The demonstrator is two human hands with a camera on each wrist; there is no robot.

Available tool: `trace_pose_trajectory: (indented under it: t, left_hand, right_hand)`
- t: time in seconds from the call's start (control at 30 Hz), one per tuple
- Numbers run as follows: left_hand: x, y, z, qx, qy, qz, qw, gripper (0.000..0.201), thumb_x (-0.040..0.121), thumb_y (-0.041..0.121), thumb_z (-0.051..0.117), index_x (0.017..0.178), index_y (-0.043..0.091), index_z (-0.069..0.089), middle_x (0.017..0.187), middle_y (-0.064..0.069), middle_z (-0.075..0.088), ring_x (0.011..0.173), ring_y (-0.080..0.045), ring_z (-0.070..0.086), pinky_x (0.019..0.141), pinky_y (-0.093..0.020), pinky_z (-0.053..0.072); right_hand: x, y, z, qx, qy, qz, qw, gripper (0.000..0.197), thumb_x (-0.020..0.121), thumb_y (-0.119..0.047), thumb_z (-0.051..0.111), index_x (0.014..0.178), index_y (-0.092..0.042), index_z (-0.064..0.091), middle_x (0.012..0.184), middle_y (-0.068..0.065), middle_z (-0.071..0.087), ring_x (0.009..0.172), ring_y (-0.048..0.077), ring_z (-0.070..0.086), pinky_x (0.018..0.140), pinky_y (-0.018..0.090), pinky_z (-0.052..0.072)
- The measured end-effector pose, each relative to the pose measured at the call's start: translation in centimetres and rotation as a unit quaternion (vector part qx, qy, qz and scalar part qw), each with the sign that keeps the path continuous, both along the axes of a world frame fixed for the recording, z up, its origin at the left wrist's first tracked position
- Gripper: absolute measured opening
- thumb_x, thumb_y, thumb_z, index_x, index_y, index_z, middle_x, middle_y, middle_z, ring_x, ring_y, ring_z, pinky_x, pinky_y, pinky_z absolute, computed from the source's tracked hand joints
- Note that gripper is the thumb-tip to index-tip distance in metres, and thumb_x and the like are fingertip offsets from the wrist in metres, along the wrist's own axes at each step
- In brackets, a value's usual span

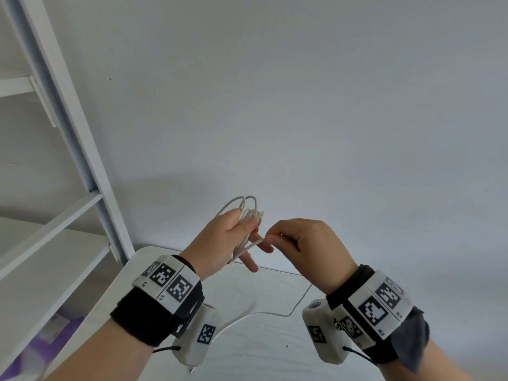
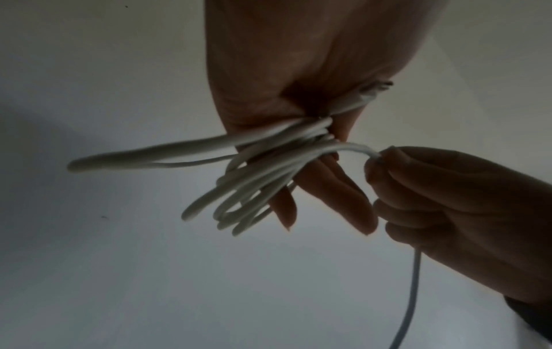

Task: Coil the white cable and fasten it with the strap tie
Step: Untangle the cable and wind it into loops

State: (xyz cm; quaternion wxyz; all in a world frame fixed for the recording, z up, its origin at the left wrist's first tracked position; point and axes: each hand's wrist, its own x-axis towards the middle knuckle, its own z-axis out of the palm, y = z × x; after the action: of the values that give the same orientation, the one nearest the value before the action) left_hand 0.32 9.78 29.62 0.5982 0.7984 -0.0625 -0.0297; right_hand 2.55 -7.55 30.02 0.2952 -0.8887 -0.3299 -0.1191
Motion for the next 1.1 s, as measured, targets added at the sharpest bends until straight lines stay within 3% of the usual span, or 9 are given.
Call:
trace_pose_trajectory:
  t: [0.13,0.27,0.37,0.5,0.6,0.77,0.83,0.97,1.1]
  left_hand:
    - [-0.6,-0.4,-0.6,-0.019,0.010,-0.024,0.999,0.036,0.091,0.044,0.040,0.105,0.015,0.056,0.081,-0.003,0.076,0.059,-0.035,0.068,0.075,-0.047,0.051]
    - [-0.8,-0.5,-1.3,-0.052,0.014,-0.012,0.998,0.031,0.095,0.035,0.040,0.098,0.008,0.056,0.062,-0.003,0.068,0.045,-0.025,0.056,0.064,-0.041,0.055]
    - [-1.0,-0.5,-1.8,-0.091,0.029,-0.012,0.995,0.027,0.098,0.026,0.038,0.092,0.004,0.053,0.053,0.003,0.054,0.040,-0.016,0.042,0.067,-0.044,0.056]
    - [-1.5,-0.8,-2.0,-0.120,0.039,-0.019,0.992,0.028,0.098,0.028,0.038,0.079,0.011,0.050,0.050,0.006,0.040,0.039,-0.011,0.031,0.051,-0.030,0.040]
    - [-2.0,-0.8,-1.8,-0.192,0.062,-0.043,0.978,0.029,0.094,0.034,0.042,0.083,0.008,0.049,0.051,0.005,0.033,0.037,-0.010,0.025,0.048,-0.027,0.032]
    - [-2.6,-0.4,-1.3,-0.357,0.099,-0.081,0.925,0.028,0.092,0.036,0.046,0.077,0.013,0.049,0.044,0.011,0.030,0.032,-0.005,0.022,0.042,-0.020,0.030]
    - [-2.5,0.1,-1.0,-0.421,0.108,-0.072,0.898,0.029,0.091,0.037,0.042,0.075,0.015,0.051,0.041,0.010,0.030,0.031,-0.003,0.021,0.040,-0.019,0.028]
    - [-1.8,1.6,-1.0,-0.530,0.093,-0.088,0.838,0.033,0.095,0.036,0.033,0.077,0.017,0.053,0.047,0.007,0.022,0.037,-0.007,0.014,0.040,-0.016,0.035]
    - [-0.6,3.9,-1.9,-0.645,0.090,-0.187,0.736,0.032,0.101,0.033,0.032,0.092,0.010,0.052,0.053,0.001,0.049,0.046,-0.009,0.028,0.053,-0.023,0.039]
  right_hand:
    - [0.6,0.0,0.3,0.023,0.003,-0.025,0.999,0.018,0.088,-0.031,0.056,0.082,-0.020,0.070,0.068,-0.006,0.067,0.058,0.007,0.053,0.060,0.029,0.048]
    - [1.1,0.2,0.4,0.011,0.016,-0.030,0.999,0.018,0.088,-0.030,0.056,0.084,-0.019,0.070,0.058,-0.016,0.054,0.053,0.001,0.047,0.058,0.021,0.042]
    - [1.7,-0.1,0.4,0.025,0.018,-0.041,0.999,0.018,0.088,-0.030,0.056,0.082,-0.020,0.070,0.056,-0.018,0.052,0.053,0.002,0.049,0.056,0.016,0.036]
    - [2.3,0.0,0.2,0.048,0.032,-0.035,0.998,0.017,0.085,-0.031,0.060,0.077,-0.018,0.067,0.057,-0.004,0.058,0.051,0.008,0.046,0.056,0.021,0.039]
    - [3.0,-0.2,-0.5,0.114,0.077,-0.049,0.989,0.027,0.075,-0.040,0.068,0.072,-0.015,0.059,0.048,-0.007,0.041,0.046,0.009,0.036,0.050,0.014,0.033]
    - [3.9,-0.9,-2.8,0.137,0.154,-0.047,0.977,0.032,0.079,-0.047,0.059,0.064,-0.020,0.053,0.053,-0.006,0.041,0.047,0.004,0.034,0.048,0.012,0.032]
    - [4.3,-1.6,-4.1,0.134,0.181,-0.053,0.973,0.037,0.082,-0.051,0.054,0.061,-0.021,0.053,0.058,0.000,0.045,0.055,0.011,0.040,0.054,0.019,0.035]
    - [4.6,-2.9,-6.8,0.148,0.243,-0.071,0.956,0.036,0.091,-0.034,0.047,0.060,-0.018,0.054,0.059,-0.003,0.043,0.057,0.012,0.043,0.059,0.025,0.042]
    - [4.4,-4.0,-9.3,0.137,0.284,-0.092,0.945,0.035,0.093,-0.028,0.045,0.060,-0.018,0.053,0.058,-0.005,0.043,0.054,0.005,0.043,0.065,0.026,0.047]
